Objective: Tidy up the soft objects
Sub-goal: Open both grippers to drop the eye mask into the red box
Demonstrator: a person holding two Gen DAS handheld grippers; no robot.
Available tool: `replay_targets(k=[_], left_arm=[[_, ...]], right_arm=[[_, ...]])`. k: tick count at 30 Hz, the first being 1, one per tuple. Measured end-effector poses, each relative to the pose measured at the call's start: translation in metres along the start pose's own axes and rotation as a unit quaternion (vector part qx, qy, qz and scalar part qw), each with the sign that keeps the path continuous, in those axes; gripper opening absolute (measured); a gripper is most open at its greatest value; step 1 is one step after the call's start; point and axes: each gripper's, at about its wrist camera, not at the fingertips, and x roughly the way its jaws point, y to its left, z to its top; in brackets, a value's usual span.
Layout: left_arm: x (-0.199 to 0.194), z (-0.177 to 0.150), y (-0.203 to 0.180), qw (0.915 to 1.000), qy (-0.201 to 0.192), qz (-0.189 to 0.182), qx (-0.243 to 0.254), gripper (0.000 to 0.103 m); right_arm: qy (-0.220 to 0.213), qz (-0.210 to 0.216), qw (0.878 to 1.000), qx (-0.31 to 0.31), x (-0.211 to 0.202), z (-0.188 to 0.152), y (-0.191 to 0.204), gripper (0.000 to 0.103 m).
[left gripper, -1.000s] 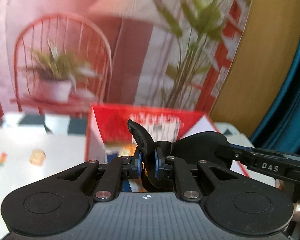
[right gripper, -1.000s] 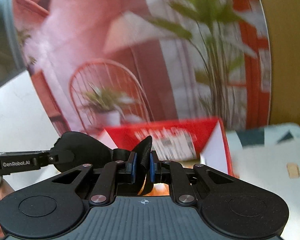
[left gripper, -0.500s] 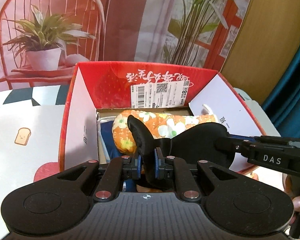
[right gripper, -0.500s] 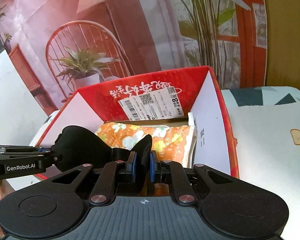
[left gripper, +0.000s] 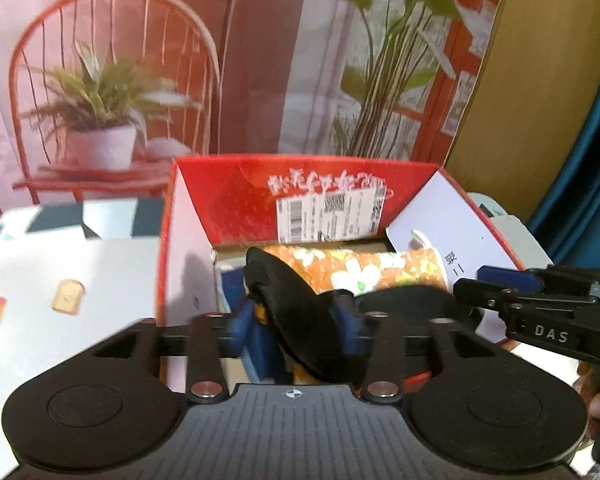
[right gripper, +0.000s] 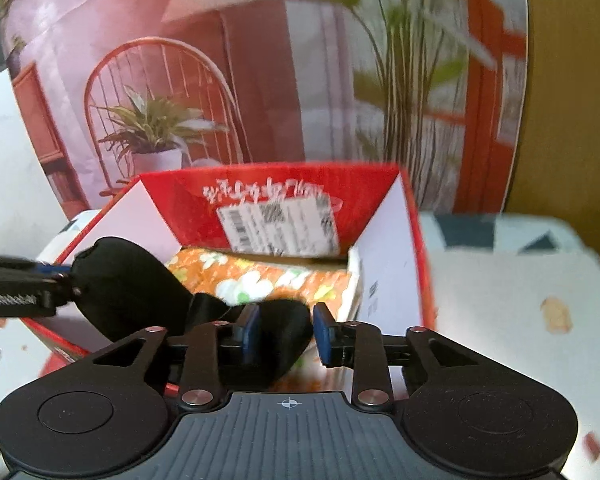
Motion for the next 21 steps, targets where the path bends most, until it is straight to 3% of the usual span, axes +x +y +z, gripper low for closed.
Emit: replay_targets(k=[2, 6, 11, 14, 17, 21], left_arm=[[-0.011, -0.002, -0.001, 0.9997, -0.014, 0.005, 0.018, 0.061], [-0.036, -0.012, -0.002, 0.9988, -0.029, 0.005, 0.039, 0.074], [-0.068, -0.039, 0.001, 0.9983, -0.047, -0.013, 0.03, 0.075], [-0.079, -0.061, 0.001, 0.9987, -0.041, -0.022, 0.022, 0.073], [-0.084, -0.083, 0.008, 0.999, -0.027, -0.037, 0.0, 0.062], [-0.081, -0.112, 0.027, 0.9951, 0.002, -0.064, -0.075, 0.049]], right_arm=[[-0.017, -0.001, 1.0, -0.005, -0.01, -0.001, 0.002, 0.045], [-0.038, 0.01, 0.999, -0.004, -0.029, -0.004, 0.005, 0.051], [-0.059, 0.032, 0.998, -0.002, -0.056, -0.021, 0.014, 0.062], [-0.064, 0.042, 0.997, -0.022, -0.068, -0.039, 0.023, 0.062], [-0.053, 0.047, 0.997, -0.032, -0.075, -0.06, 0.029, 0.062], [-0.031, 0.054, 0.998, -0.027, -0.083, -0.092, 0.035, 0.062]])
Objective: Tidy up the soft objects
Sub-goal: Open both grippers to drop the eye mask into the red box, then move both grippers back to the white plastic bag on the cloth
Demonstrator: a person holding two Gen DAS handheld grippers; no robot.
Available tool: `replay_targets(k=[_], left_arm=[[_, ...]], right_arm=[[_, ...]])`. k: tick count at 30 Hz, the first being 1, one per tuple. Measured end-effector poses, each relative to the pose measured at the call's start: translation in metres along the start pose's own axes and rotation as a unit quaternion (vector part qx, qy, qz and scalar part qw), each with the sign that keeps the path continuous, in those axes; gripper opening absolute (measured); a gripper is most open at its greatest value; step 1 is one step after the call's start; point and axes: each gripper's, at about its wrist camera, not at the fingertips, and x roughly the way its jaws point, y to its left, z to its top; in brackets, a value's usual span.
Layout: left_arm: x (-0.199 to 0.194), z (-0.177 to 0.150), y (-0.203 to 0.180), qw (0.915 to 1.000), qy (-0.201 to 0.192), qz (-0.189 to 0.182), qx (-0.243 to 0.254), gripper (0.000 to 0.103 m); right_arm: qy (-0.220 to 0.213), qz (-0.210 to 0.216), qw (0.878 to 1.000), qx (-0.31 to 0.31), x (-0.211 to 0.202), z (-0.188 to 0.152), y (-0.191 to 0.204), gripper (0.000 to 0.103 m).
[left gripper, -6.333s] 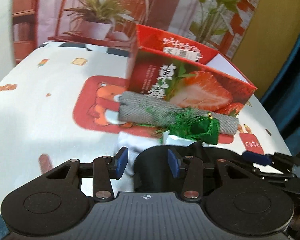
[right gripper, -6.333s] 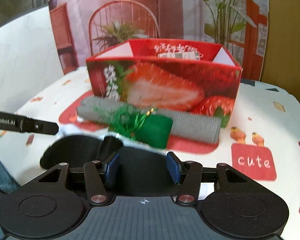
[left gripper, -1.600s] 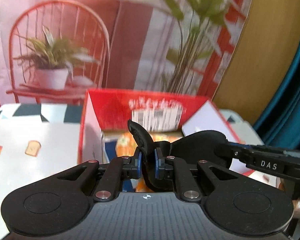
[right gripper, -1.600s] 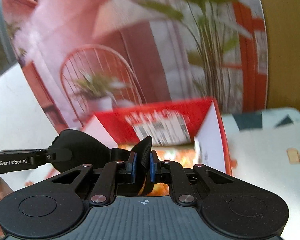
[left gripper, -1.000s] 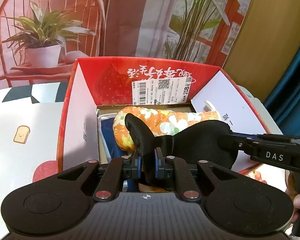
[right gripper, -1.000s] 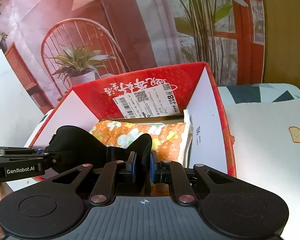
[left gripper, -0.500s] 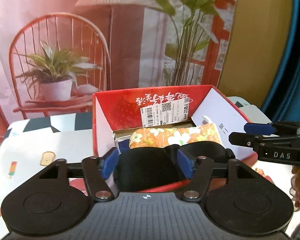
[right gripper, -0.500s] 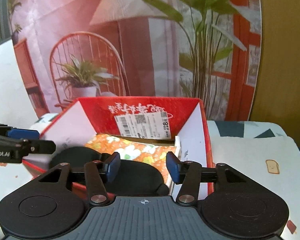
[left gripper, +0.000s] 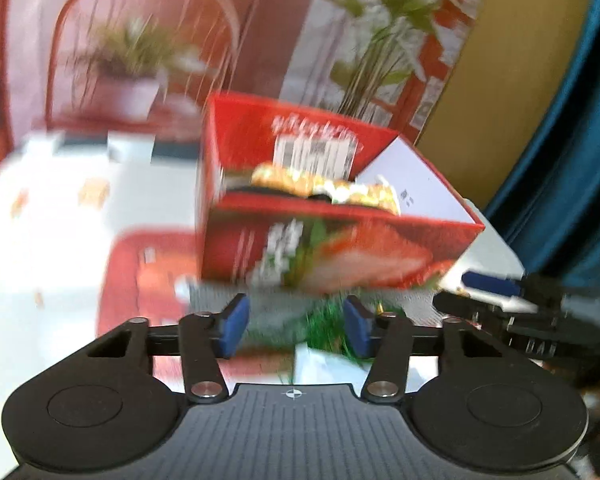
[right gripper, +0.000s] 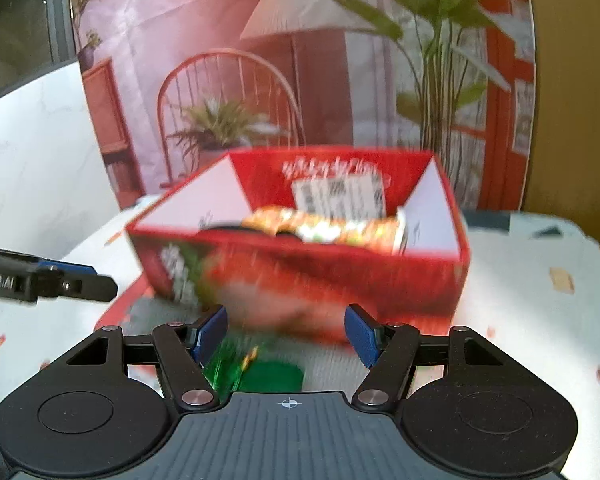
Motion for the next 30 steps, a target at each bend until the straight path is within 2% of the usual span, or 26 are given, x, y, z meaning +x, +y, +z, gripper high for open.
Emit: replay_targets(k=[7, 9, 14, 20, 30], left_arm=[[0.007, -0.043, 0.008, 0.9978, 0.036, -0.008, -0.054, 0.042], [0.008, -0.053, 0.002, 0.998, 0.039, -0.013, -0.049, 0.042], [0.015, -0.069, -0.01, 0.9985, 0.054, 0.001, -0.014, 0.042], [0.021, -0.081, -0.013, 0.9979, 0.065, 0.006, 0.008, 0.042], [0.021, -0.084, -0.005, 0.9974, 0.07, -0.008, -0.014, 0.041]], right_arm=[[0.054, 0.013, 0.998, 0.021, -0.003, -0.052, 0.007, 0.062], [0.066, 0.013, 0.997, 0.034, -0.002, -0.063, 0.007, 0.062], [0.089, 0.015, 0.994, 0.059, 0.004, -0.083, 0.005, 0.061], [0.092, 0.019, 0.992, 0.08, 0.004, -0.092, 0.002, 0.061], [0.094, 0.02, 0.992, 0.081, 0.004, -0.094, 0.004, 0.061]])
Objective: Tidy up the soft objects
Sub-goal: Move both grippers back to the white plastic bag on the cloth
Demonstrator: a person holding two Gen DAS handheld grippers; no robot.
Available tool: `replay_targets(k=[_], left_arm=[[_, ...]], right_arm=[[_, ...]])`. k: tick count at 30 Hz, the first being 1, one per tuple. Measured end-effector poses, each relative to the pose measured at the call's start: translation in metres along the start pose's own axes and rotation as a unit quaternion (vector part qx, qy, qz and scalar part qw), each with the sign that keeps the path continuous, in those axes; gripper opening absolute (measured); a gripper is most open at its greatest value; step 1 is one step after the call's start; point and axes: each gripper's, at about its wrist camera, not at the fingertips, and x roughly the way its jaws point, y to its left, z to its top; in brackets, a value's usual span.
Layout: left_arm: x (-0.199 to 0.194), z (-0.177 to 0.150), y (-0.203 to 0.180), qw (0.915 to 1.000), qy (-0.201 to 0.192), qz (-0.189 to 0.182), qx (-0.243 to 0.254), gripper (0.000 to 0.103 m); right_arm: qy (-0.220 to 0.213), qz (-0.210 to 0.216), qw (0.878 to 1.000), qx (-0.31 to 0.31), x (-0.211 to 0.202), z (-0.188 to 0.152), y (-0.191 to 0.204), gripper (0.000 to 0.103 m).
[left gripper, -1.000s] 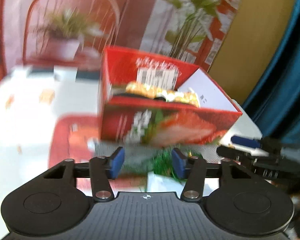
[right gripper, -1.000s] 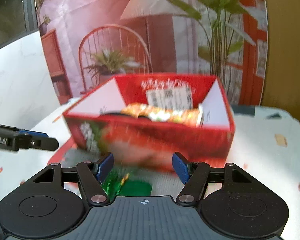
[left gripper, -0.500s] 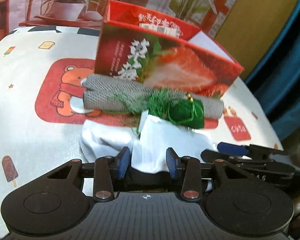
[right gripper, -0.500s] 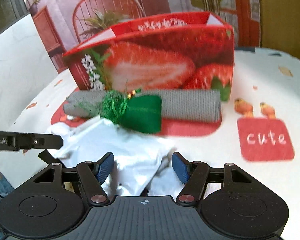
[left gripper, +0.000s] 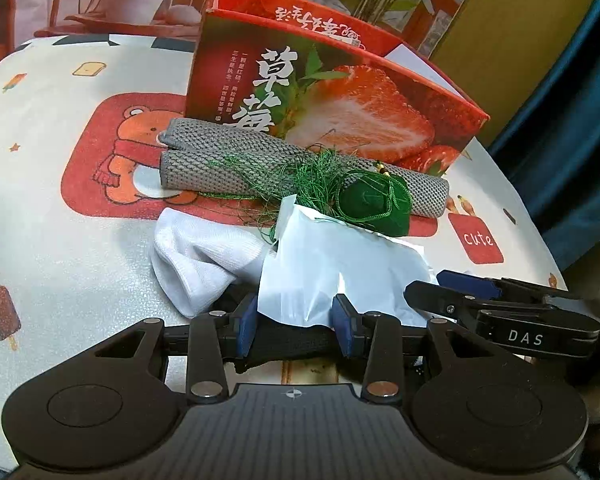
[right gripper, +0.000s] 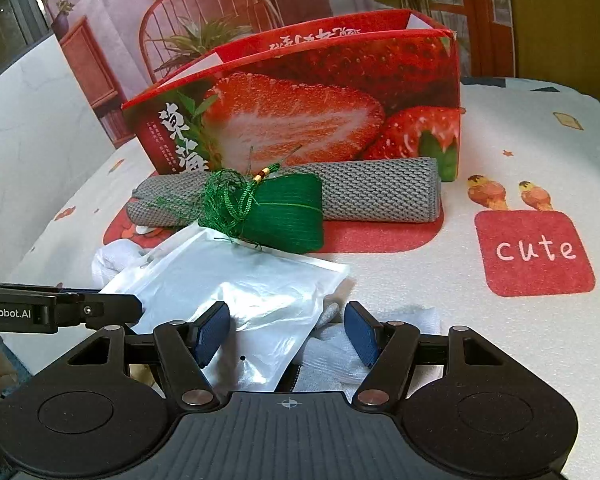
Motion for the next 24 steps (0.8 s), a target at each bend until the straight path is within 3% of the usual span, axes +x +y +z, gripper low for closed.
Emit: replay_targets(k=[3, 10, 24], left_arm=[[-0.003, -0.002, -0.004, 0.9999, -0.002, -0.007, 0.009, 0.034], [-0.009, -0.001, -0.01, 0.9995, -0.011, -0.022, 0.021, 0.03], [0.001, 0.013, -0.001, 0.9997, 0.0, -0.025, -0.008, 0.03]], right_arm=[[0.001, 0.001, 1.0, 0.001, -0.001, 0.0, 0.0, 0.06], [0.001, 0.008, 1.0, 0.003, -0.002, -0.001, 0.001, 0.057], [0.003, 0.02, 1.0, 0.006, 0.001, -0.002, 0.0, 0.058]])
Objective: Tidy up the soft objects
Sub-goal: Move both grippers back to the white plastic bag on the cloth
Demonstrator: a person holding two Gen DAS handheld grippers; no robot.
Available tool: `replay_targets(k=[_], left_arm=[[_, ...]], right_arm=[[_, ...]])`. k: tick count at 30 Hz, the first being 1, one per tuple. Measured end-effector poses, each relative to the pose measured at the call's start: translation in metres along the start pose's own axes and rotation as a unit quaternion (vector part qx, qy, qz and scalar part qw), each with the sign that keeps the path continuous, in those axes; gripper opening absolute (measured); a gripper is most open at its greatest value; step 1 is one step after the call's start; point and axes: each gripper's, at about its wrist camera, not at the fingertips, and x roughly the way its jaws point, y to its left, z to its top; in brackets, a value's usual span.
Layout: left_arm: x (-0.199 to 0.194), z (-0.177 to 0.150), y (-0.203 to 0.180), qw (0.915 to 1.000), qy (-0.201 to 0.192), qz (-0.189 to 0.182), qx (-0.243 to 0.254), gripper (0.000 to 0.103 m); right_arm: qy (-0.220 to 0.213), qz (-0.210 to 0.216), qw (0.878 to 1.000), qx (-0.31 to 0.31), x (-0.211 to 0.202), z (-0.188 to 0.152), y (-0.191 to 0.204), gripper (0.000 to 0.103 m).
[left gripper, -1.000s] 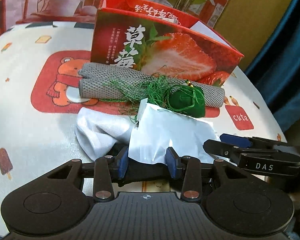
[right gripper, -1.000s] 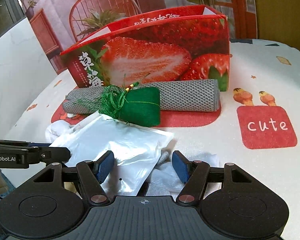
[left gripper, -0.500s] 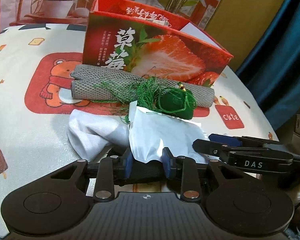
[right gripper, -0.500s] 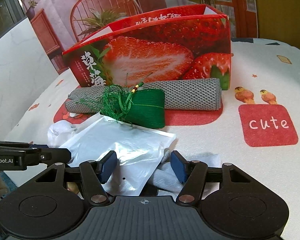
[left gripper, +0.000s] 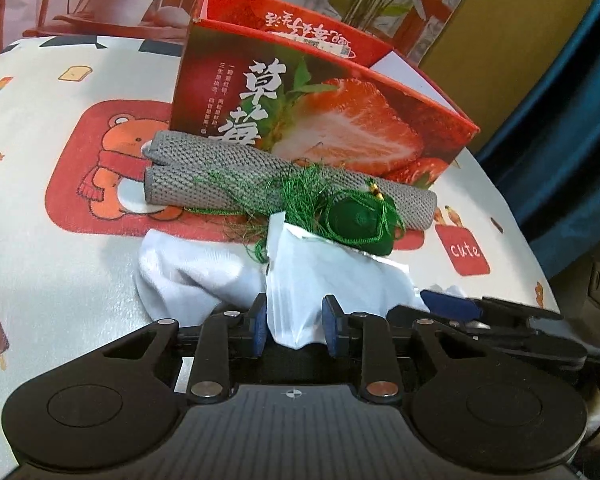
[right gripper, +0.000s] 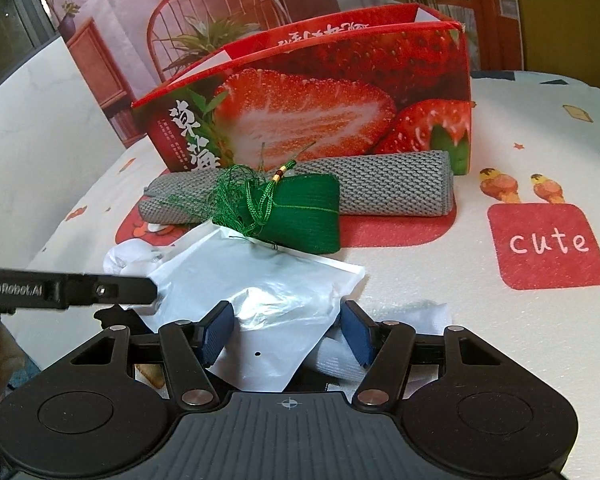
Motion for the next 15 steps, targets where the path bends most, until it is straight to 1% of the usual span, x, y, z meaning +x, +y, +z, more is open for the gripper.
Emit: replay_targets(k=[1, 3, 10, 15], left_arm=[[0.001, 0.0, 0.0, 1.0, -0.001, -0.001, 0.0, 0.03], [0.001, -0.003, -0.003, 0.9999, -0.002, 0.009, 0.012, 0.023], [0.003, -0.009, 0.0, 0.9999, -0.002, 0.009, 0.011, 0.022], [0.005, -0.01, 0.005, 1.0, 0.0, 0.003, 0.003, 0.023]], right_arm=[[0.0, 0.0, 1.0, 0.0, 0.0, 0.0, 0.0, 0.058], [0.0, 0.001, 1.0, 0.001, 0.0, 0.0, 0.0, 0.058], [0.002, 0.005, 1.0, 0.011, 0.002, 0.001, -0.002, 0.059], [0.009, 0.016, 0.999, 0.032, 0.007, 0.005, -0.007, 0.059]])
